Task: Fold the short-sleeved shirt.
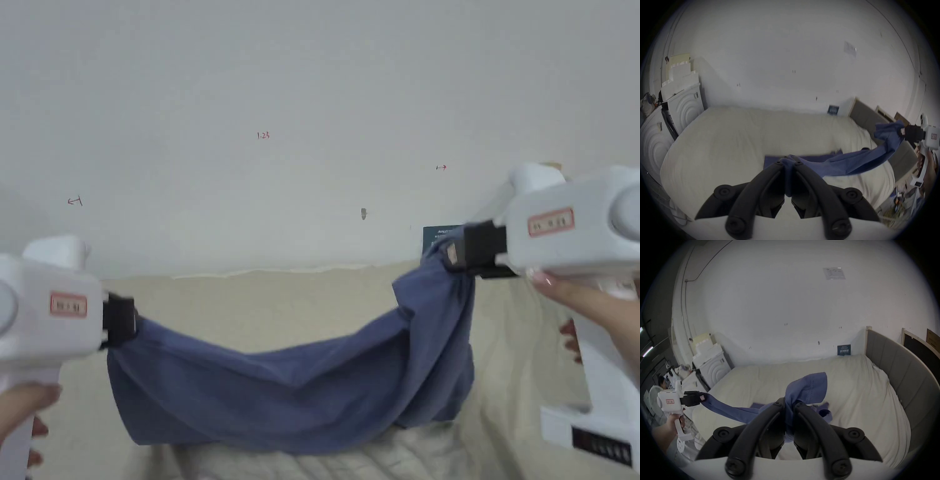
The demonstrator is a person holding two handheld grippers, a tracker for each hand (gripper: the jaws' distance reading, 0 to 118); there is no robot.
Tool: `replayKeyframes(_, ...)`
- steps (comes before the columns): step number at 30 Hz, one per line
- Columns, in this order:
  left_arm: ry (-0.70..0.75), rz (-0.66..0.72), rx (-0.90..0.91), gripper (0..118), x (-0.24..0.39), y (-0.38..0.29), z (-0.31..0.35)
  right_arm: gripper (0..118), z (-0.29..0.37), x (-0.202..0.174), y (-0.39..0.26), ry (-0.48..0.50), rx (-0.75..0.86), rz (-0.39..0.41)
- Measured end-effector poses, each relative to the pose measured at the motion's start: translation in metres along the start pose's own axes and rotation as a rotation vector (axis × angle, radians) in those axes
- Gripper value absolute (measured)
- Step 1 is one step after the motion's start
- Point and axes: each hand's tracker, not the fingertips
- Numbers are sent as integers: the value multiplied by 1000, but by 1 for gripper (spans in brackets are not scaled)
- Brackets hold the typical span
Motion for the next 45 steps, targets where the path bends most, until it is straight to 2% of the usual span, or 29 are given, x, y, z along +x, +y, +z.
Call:
replayKeyframes(2, -35, 22, -15, 6, 0, -38, 13, 9, 22, -1, -43, 12, -13, -14)
replayKeyframes(4, -80, 53, -31, 6, -1, -78, 29, 9, 42, 4, -87, 43, -39, -83)
replayKeyframes(8, -86, 9, -70, 6, -3, -134, 47, 9, 69, 6, -161, 11, -110, -61)
replayKeyframes(10, -81, -20, -113, 6, -4, -151, 44, 9, 71, 14, -190, 7, -158, -90)
replayKeyframes(12, -98, -44, -237, 6, -8, -162, 24, 9, 57, 25, -212, 12, -236, -139)
replayKeyframes(14, -145, -6, -362, 6, -15, -175, -7, 9, 30, 36, -231, -11, -333, -162)
replayKeyframes(16, -157, 70, -507, 6, -24, -191, -48, 9, -6, 48, -250, -47, -415, -161)
replayKeyframes(18, -115, 106, -574, 6, -37, -208, -86, 9, -39, 56, -266, -79, -481, -129)
replayKeyframes(20, -54, 78, -593, 6, -40, -220, -112, 9, -61, 61, -273, -90, -480, -140)
replayKeyframes(21, -49, 70, -592, 6, -42, -224, -124, 9, -69, 66, -276, -97, -497, -166)
replayKeyframes(23, -38, 108, -604, 7, -46, -230, -133, 9, -81, 77, -276, -68, -533, -276)
replayKeyframes(24, -44, 139, -607, 11, -48, -232, -136, 11, -85, 81, -275, -71, -559, -307)
replayKeyframes(25, -63, 181, -595, 18, -50, -231, -133, 17, -87, 85, -275, -71, -578, -324)
replayKeyframes(26, -86, 209, -583, 28, -51, -230, -131, 28, -89, 87, -273, -54, -592, -322)
replayKeyframes(27, -137, 246, -579, 50, -52, -227, -130, 53, -90, 91, -272, -35, -594, -322)
replayKeyframes(29, -171, 281, -575, 81, -50, -221, -128, 99, -84, 89, -271, -57, -568, -318)
replayKeyframes(30, -122, 235, -579, 95, -47, -215, -123, 112, -81, 88, -267, -104, -548, -295)
replayKeyframes(33, -59, 122, -453, 96, -42, -197, -101, 111, -58, 81, -248, -107, -447, -249)
replayKeyframes(38, -56, 136, -165, 94, -41, -172, -32, 111, 2, 50, -220, -78, -275, -133)
replayKeyframes(40, -45, 118, -30, 86, -36, -168, 2, 109, 32, 32, -223, -47, -168, -98)
replayKeyframes(41, -35, 104, 27, 86, -33, -168, 15, 108, 45, 23, -225, -26, -116, -79)
replayKeyframes(42, -23, 82, 89, 70, -30, -171, 29, 103, 55, 14, -229, -17, -61, -56)
replayKeyframes(43, 14, 58, 141, 39, -25, -175, 39, 88, 64, 5, -232, -18, -2, -28)
replayKeyframes(44, 59, 41, 169, 4, -21, -179, 46, 62, 68, -4, -235, -24, 19, 9)
replayKeyframes(45, 72, 35, 194, 0, -20, -184, 51, 13, 69, -14, -239, -61, 39, 49)
